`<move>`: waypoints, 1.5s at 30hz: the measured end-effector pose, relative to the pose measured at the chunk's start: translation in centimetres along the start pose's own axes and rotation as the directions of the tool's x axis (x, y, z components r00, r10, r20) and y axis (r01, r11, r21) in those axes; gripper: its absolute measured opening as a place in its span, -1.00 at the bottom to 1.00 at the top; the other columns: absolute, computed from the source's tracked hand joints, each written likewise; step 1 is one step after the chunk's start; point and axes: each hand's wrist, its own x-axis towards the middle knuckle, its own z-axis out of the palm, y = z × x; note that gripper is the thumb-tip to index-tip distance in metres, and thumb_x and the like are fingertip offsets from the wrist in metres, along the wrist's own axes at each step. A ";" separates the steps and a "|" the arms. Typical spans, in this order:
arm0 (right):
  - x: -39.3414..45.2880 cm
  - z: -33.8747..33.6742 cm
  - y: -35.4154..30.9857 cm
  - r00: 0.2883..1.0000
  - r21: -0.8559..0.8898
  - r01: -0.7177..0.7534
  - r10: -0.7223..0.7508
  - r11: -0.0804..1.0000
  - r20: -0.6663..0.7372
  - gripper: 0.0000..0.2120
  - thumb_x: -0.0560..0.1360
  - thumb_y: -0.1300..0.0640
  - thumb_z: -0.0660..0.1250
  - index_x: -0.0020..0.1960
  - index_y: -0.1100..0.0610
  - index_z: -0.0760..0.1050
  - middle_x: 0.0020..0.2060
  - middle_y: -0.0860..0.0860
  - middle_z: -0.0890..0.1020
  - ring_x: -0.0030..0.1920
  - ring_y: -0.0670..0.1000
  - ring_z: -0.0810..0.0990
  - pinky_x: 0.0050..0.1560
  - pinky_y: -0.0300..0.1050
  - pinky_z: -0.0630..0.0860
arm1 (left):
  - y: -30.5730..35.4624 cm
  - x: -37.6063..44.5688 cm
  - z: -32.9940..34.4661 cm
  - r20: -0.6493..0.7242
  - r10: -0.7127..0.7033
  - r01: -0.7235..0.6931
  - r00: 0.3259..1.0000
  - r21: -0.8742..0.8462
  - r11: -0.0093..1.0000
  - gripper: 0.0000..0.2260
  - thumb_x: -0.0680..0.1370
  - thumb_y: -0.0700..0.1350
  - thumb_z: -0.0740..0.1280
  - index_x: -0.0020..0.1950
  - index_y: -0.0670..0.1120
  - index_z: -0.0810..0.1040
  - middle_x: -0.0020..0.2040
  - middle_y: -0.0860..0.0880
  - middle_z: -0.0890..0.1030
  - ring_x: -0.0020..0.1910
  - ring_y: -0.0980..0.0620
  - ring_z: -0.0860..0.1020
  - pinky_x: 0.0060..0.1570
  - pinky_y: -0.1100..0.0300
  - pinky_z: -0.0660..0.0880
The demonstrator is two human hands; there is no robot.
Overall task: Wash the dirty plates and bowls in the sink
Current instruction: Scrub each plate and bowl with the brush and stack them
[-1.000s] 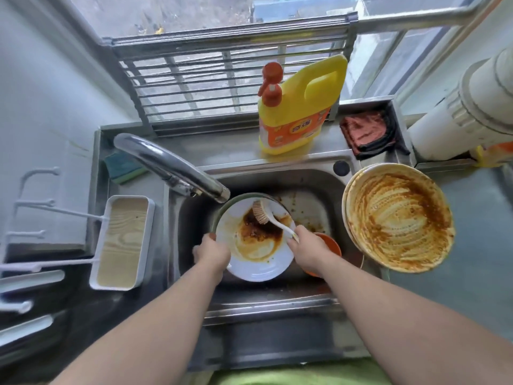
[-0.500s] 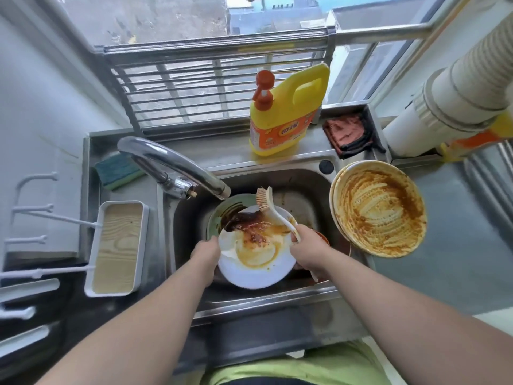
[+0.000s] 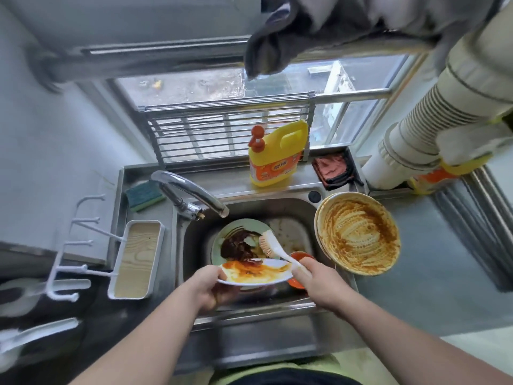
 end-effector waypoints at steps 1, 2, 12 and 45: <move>-0.1 -0.4 -0.1 1.000 -0.045 0.013 -0.012 0.999 0.018 -0.71 0.62 -0.28 0.22 0.19 -0.16 0.55 0.02 -0.07 0.68 0.03 0.03 0.63 0.14 0.06 0.58 | 0.1 -0.1 0.2 -0.021 0.007 -0.007 1.000 -0.029 1.000 -0.58 0.53 -0.43 0.07 0.35 -0.32 0.48 0.08 -0.34 0.66 -0.05 -0.30 0.69 -0.38 -0.04 0.69; 0.0 -0.8 -0.2 0.999 -0.074 0.033 -0.031 0.997 0.034 -0.70 0.61 -0.29 0.22 0.23 -0.20 0.55 0.05 -0.09 0.67 0.07 0.03 0.62 0.16 0.04 0.56 | 0.2 -0.4 0.4 -0.041 0.021 -0.023 0.999 -0.052 0.998 -0.58 0.53 -0.43 0.08 0.34 -0.29 0.48 0.13 -0.35 0.65 0.01 -0.32 0.68 -0.34 -0.06 0.69; -0.8 -3.7 -3.2 0.978 -0.071 0.205 -0.201 0.976 0.064 -0.61 0.69 -0.14 0.16 0.50 -0.33 0.42 0.27 -0.10 0.67 0.18 0.07 0.67 0.25 0.01 0.57 | -0.8 -3.9 3.0 -0.211 0.325 -0.356 0.922 -0.130 0.925 -0.73 0.76 0.00 0.10 0.44 0.05 0.41 0.18 -0.22 0.67 0.07 -0.28 0.69 -0.18 -0.19 0.69; -0.4 0.1 -2.2 0.933 -0.259 0.313 -0.245 0.914 0.262 -0.73 0.75 -0.05 0.01 0.40 -0.27 0.26 -0.11 0.07 0.68 -0.14 0.17 0.65 -0.10 0.21 0.64 | 0.1 0.2 2.5 -0.489 0.380 -0.485 0.785 -0.103 0.868 -0.58 0.74 0.23 0.02 0.54 0.16 0.35 0.40 -0.05 0.51 0.36 -0.17 0.51 0.37 -0.23 0.47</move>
